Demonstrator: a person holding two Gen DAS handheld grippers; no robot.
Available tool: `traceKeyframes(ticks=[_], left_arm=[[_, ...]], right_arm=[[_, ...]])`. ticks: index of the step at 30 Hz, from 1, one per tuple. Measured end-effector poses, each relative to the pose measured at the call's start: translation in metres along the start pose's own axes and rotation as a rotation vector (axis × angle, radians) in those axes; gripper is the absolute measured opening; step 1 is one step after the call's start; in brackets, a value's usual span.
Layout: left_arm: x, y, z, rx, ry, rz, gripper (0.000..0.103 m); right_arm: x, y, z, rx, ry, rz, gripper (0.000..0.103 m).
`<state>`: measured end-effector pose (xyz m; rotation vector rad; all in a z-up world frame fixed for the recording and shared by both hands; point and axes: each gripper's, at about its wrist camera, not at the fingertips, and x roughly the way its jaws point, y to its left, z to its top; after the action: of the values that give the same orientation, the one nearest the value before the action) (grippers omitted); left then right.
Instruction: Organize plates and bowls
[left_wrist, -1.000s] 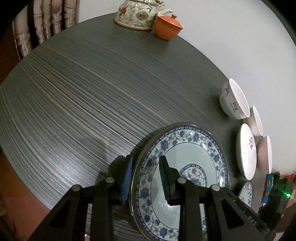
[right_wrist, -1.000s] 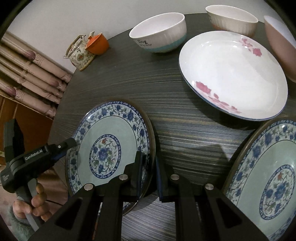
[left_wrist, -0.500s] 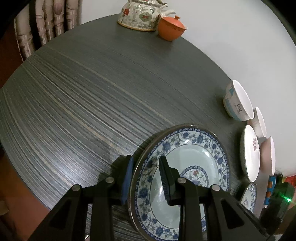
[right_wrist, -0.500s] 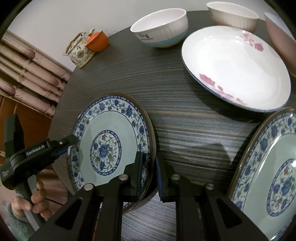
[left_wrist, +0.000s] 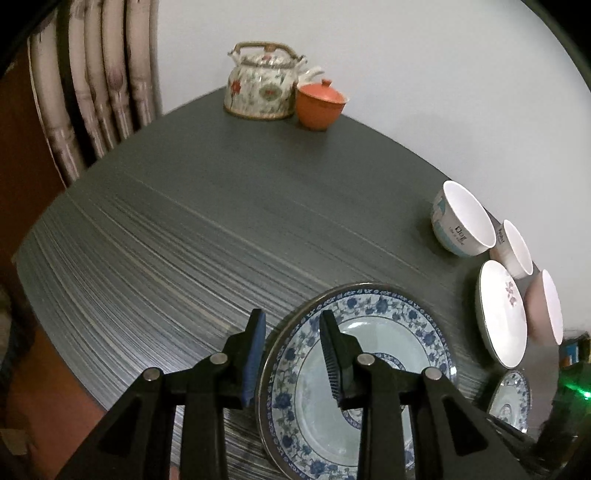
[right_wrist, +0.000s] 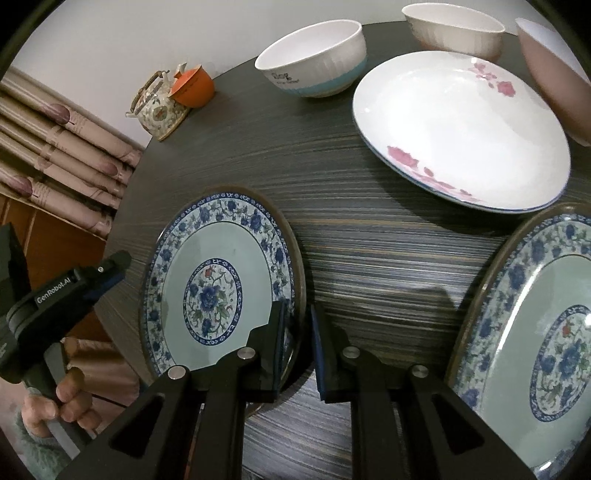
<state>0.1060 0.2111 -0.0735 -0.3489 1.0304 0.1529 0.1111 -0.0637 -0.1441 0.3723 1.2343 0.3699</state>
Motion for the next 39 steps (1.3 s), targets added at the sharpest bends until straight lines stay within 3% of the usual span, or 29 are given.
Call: traceKeyframes(ticks=[8,15,20,22,26,28,32,39], left_arm=[[-0.034,-0.031,-0.005,0.116,-0.113,-0.01,0.031],[-0.048,-0.057,-0.018,0.13,-0.142,-0.119,0.035],[-0.05,-0.073,-0.031,0.144,-0.131,-0.248,0.035],[-0.048,-0.084,-0.036,0.172,-0.105,-0.278,0.035],[-0.047,-0.102,-0.046,0.18,-0.041,-0.359,0.035],[-0.045,-0.111,-0.049,0.179,0.003,-0.396,0.035],[-0.043,-0.133,-0.056,0.216,0.058,-0.393,0.035],[-0.022,-0.167,-0.075,0.224,0.224,-0.447,0.035]], right_arm=[[-0.022,-0.009,-0.006,-0.016,-0.042,-0.004,0.015],[-0.05,-0.022,-0.013,-0.051,-0.093,-0.024,0.015],[-0.077,-0.038,-0.021,-0.094,-0.12,-0.014,0.015],[-0.089,-0.047,-0.025,-0.115,-0.126,-0.024,0.017],[-0.114,-0.069,-0.032,-0.131,-0.148,-0.043,0.032],[-0.124,-0.08,-0.035,-0.123,-0.154,-0.048,0.032],[-0.141,-0.104,-0.044,-0.093,-0.15,-0.03,0.032],[-0.168,-0.151,-0.052,0.009,-0.171,0.005,0.032]])
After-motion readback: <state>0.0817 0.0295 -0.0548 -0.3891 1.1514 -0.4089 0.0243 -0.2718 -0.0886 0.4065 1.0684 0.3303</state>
